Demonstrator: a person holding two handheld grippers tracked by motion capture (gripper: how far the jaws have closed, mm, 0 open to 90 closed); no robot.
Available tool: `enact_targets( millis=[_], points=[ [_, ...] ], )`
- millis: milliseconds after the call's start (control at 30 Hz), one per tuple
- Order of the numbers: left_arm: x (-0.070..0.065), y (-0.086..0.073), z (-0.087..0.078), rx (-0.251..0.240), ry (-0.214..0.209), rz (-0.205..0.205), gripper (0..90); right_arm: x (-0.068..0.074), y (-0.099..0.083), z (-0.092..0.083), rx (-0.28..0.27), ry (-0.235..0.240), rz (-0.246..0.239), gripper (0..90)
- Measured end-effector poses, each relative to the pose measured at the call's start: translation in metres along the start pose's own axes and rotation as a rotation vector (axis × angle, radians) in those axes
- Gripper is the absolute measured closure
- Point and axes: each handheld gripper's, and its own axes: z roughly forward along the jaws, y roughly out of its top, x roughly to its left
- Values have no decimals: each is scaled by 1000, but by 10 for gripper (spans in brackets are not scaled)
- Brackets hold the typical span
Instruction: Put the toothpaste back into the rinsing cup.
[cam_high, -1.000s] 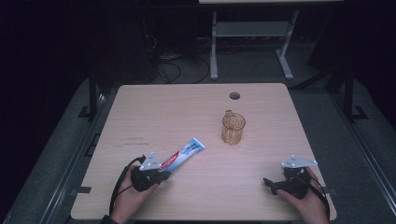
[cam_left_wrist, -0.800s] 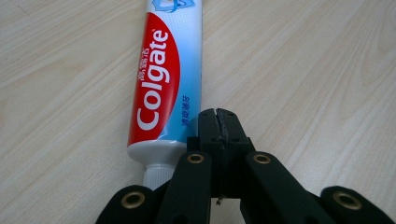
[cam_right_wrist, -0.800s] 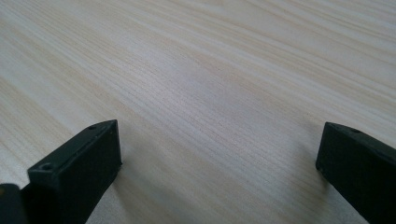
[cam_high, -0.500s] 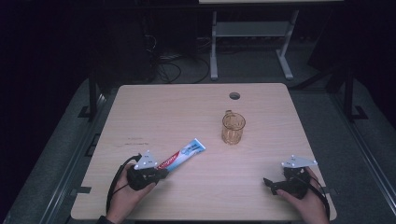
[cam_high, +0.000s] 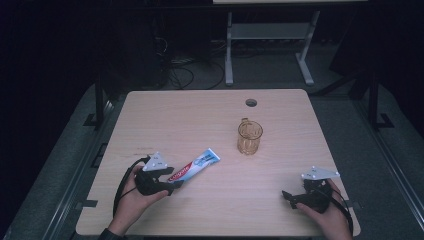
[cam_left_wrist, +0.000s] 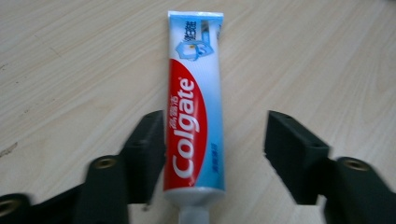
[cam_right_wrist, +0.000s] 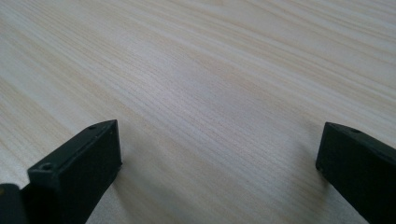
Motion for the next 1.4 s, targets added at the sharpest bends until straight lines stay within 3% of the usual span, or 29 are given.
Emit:
enact_targets(
  millis=[67,400,1000,1133,1300,1400],
  points=[
    [3,2,2,2,8,-10,283,0,0,0,0,0,0,0],
    [15,16,13,15,-11,-27,249,0,0,0,0,0,0,0],
    [20,47,41,48,16,26,254,0,0,0,0,0,0,0],
    [20,53,50,74,25,36,255,0,0,0,0,0,0,0],
    [19,59,59,68,10,43,263,0,0,0,0,0,0,0],
    [18,62,67,97,6,53,281,0,0,0,0,0,0,0]
  ],
)
